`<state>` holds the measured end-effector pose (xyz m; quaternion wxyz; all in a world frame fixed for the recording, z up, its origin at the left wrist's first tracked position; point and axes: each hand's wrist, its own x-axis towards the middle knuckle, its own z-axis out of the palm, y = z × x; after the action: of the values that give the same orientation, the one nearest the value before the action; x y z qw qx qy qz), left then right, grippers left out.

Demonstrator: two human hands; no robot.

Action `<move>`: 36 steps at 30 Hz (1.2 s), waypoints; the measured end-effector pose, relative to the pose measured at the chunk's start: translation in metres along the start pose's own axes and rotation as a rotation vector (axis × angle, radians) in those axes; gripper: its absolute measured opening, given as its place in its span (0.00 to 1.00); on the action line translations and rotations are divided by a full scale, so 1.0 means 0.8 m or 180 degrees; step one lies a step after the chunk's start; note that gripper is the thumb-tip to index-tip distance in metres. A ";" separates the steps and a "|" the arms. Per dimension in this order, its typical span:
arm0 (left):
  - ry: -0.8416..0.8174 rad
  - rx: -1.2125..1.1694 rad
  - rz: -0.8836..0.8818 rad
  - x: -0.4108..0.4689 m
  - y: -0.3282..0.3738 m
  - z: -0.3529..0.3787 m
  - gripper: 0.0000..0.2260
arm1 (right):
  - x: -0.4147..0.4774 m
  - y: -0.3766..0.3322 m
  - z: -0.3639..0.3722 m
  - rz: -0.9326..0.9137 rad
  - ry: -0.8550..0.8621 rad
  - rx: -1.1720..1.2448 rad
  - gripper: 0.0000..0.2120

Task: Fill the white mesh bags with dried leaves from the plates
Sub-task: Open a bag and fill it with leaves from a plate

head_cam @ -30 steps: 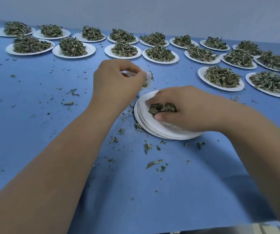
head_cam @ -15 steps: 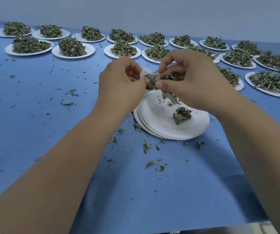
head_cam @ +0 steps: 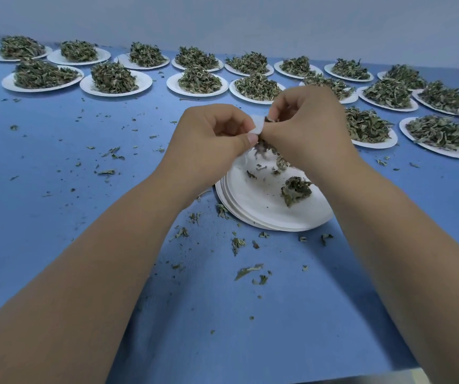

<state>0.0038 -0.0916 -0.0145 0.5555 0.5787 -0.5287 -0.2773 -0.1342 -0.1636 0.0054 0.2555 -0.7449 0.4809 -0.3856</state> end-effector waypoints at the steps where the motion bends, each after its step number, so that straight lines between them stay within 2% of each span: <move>1: 0.0044 0.0010 -0.0002 0.001 -0.001 0.000 0.07 | -0.002 -0.001 -0.001 0.0117 -0.0101 0.0256 0.04; 4: 0.0093 -0.0025 -0.0036 0.002 -0.002 -0.002 0.09 | -0.005 -0.005 -0.008 0.0643 -0.0592 0.1442 0.05; 6: 0.0091 0.0008 -0.0038 0.003 -0.003 -0.002 0.09 | -0.005 -0.002 -0.016 0.0899 -0.0965 0.2147 0.09; 8: 0.0101 0.0056 -0.0031 0.003 -0.003 -0.002 0.09 | -0.008 0.003 -0.021 0.0846 -0.1227 0.2316 0.16; 10: 0.0055 0.0042 -0.0020 0.002 -0.003 -0.001 0.08 | -0.013 0.008 -0.020 0.0539 -0.1203 0.1961 0.17; 15: -0.0168 -0.0054 0.0052 0.002 -0.003 -0.004 0.05 | -0.013 0.009 -0.019 -0.0142 -0.0619 0.0729 0.06; 20: -0.0510 -0.0138 0.0113 0.005 -0.006 -0.014 0.02 | 0.002 0.013 -0.018 -0.0489 -0.0318 -0.0134 0.18; 23: -0.0718 -0.0286 0.0159 0.006 -0.006 -0.020 0.04 | 0.011 0.014 -0.024 -0.0387 -0.0950 -0.0162 0.19; 25: -0.0814 -0.0307 0.0210 0.007 -0.006 -0.021 0.04 | 0.014 0.014 -0.025 -0.0455 -0.1257 -0.0185 0.14; 27: -0.0880 -0.0333 0.0252 0.006 -0.006 -0.021 0.05 | 0.014 0.010 -0.020 -0.0541 -0.1031 -0.0268 0.06; 29: -0.0946 -0.0454 0.0306 0.005 -0.005 -0.019 0.05 | 0.014 0.007 -0.013 -0.0610 -0.0712 -0.0434 0.04; 33: -0.0909 -0.0462 0.0427 0.004 -0.001 -0.018 0.03 | 0.013 0.000 -0.001 -0.0693 -0.0534 -0.0530 0.04; 36: -0.0389 -0.0150 0.0514 0.003 0.000 -0.019 0.03 | 0.014 -0.003 0.006 -0.0766 -0.0405 -0.0749 0.08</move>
<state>0.0184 -0.0885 -0.0107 0.5563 0.5030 -0.5999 -0.2787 -0.1264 -0.1725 0.0081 0.1484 -0.8447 0.4129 -0.3066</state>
